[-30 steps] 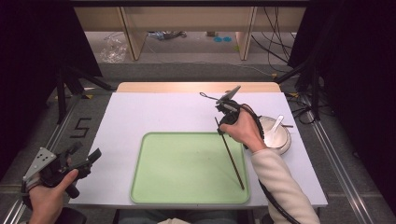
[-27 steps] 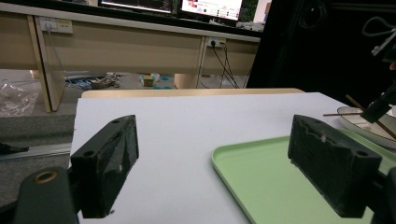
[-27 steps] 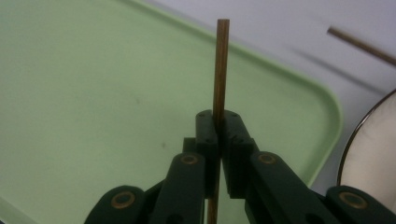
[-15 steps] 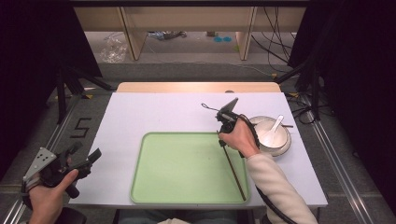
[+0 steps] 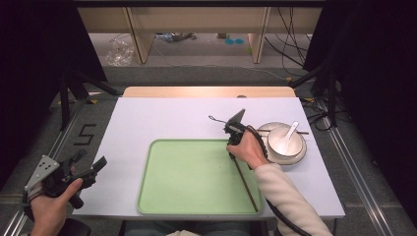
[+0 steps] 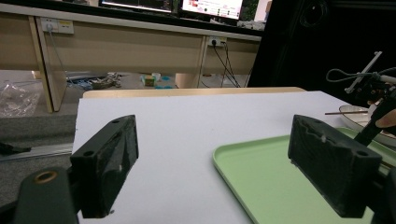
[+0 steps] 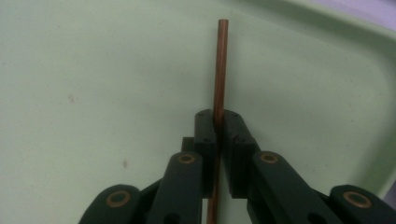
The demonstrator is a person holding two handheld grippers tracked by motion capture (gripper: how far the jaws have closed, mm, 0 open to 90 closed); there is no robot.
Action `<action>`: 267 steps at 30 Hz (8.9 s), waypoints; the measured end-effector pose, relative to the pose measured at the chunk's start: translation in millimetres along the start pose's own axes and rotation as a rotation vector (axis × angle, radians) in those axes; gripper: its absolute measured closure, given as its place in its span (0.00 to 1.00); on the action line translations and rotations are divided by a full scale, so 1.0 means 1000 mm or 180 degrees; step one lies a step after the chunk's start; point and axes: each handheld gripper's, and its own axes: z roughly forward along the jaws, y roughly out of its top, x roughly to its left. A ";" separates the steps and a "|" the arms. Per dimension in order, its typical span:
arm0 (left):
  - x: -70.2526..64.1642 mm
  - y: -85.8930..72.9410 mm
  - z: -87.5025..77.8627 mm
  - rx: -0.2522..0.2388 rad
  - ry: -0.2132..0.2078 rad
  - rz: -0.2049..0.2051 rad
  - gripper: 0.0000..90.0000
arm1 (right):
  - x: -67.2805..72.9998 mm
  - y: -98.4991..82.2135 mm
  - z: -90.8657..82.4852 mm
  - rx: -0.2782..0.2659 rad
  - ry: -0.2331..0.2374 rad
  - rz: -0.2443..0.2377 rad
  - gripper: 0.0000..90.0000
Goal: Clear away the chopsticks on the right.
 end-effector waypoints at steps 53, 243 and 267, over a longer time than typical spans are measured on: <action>0.001 0.000 0.000 0.0043 0.0004 0.0099 0.18 | -0.056 0.048 -0.013 -0.0020 -0.1414 -0.3166 0.97; 0.001 0.000 0.001 0.0008 -0.0049 0.0087 0.19 | -0.011 0.004 0.000 -0.0263 0.0004 -0.0091 0.94; 0.001 0.001 0.001 0.0011 -0.0051 0.0102 0.19 | -0.007 -0.020 -0.041 -0.1320 0.0335 -0.0472 0.68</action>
